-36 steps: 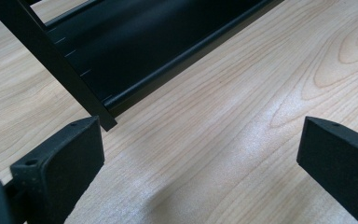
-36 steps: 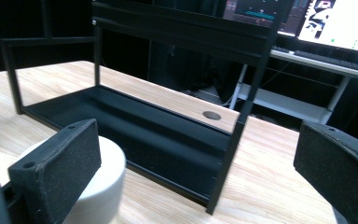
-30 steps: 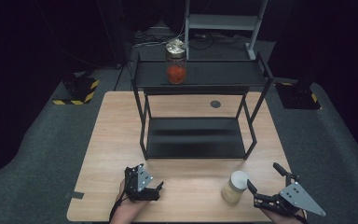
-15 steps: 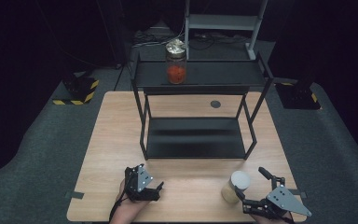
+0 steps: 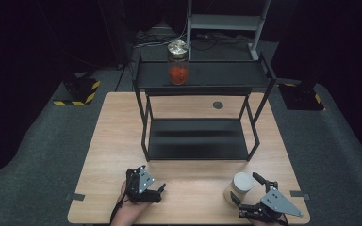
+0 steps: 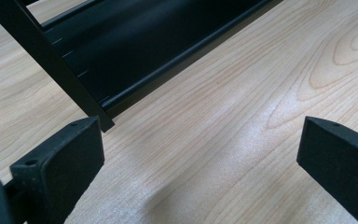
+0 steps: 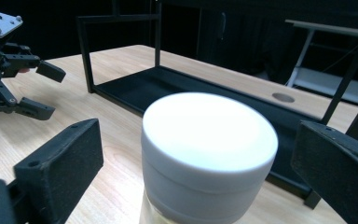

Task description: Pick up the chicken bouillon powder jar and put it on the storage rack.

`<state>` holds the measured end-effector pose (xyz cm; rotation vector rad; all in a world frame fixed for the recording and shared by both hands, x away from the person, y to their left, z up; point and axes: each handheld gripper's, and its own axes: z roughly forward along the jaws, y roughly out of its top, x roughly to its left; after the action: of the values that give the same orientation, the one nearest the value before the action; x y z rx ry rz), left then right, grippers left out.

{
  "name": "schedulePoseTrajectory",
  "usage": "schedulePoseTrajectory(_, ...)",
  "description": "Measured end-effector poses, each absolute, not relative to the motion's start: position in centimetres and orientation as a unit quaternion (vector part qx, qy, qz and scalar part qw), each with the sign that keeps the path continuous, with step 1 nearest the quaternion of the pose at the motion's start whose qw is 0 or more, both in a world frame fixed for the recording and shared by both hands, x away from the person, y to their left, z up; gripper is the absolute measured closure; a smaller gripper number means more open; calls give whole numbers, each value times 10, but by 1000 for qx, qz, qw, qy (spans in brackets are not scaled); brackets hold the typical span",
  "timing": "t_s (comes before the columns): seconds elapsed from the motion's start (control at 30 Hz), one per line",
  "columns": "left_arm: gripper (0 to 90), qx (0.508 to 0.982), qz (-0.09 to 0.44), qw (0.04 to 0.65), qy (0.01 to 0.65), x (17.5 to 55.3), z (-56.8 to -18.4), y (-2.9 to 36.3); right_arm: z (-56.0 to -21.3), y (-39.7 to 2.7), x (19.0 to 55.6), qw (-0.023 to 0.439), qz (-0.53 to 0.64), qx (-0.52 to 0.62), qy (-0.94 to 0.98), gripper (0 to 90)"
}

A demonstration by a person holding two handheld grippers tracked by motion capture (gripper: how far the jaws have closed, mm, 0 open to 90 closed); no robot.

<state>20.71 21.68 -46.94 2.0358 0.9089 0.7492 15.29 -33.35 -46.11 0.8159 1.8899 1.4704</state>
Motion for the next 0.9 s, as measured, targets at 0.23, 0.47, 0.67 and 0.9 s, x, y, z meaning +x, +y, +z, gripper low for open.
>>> schedulePoseTrajectory(0.23, 9, 799, 293, 386, 357, 207, -469, 217, -468, -339, 159, 283, 560, 309, 715, 163)
schedulePoseTrajectory(0.47, 9, 798, 293, 387, 358, 207, -470, 218, -473, -343, 163, 271, 562, 312, 716, 265)
schedulePoseTrajectory(0.67, 9, 798, 294, 386, 357, 207, -470, 217, -476, -346, 164, 270, 567, 312, 713, 332)
schedulePoseTrajectory(0.9, 9, 798, 294, 386, 356, 207, -470, 217, -477, -346, 165, 270, 568, 311, 712, 337)
